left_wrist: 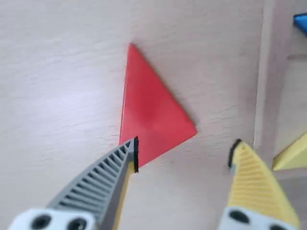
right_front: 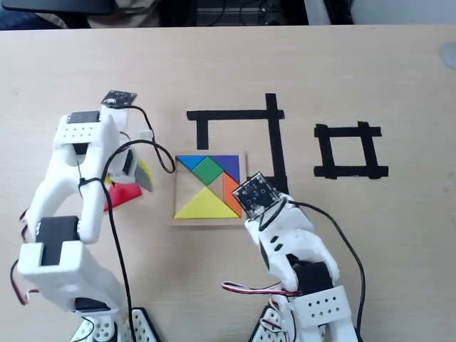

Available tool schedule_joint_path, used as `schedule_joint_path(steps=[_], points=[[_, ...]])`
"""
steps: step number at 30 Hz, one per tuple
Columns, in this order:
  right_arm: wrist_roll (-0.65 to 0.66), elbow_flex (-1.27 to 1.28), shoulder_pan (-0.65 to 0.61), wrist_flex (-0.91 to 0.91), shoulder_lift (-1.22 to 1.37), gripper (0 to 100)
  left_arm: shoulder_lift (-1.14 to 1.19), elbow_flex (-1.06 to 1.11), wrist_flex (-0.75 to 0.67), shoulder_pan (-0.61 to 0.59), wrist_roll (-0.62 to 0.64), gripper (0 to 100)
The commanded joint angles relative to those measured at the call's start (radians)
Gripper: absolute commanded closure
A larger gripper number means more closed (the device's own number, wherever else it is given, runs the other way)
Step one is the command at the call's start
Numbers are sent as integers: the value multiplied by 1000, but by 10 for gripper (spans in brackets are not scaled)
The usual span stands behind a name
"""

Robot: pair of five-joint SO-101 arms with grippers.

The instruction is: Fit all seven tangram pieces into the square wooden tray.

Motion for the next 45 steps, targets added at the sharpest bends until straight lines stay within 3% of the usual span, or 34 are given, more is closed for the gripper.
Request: schedule_joint_path(steps=[1, 7, 14, 37, 45], points=[[9, -2, 11, 6, -2, 984, -84, 45, -46, -61, -83, 619], [9, -2, 11, 6, -2, 984, -135, 257, -334, -54, -57, 619], [9, -2, 11, 6, -2, 984, -51, 237, -408, -61, -46, 619], [9, -2, 11, 6, -2, 984, 0, 209, -370, -82, -124, 678], [9, -2, 11, 6, -2, 984, 0, 153, -288, -93, -215, 677]])
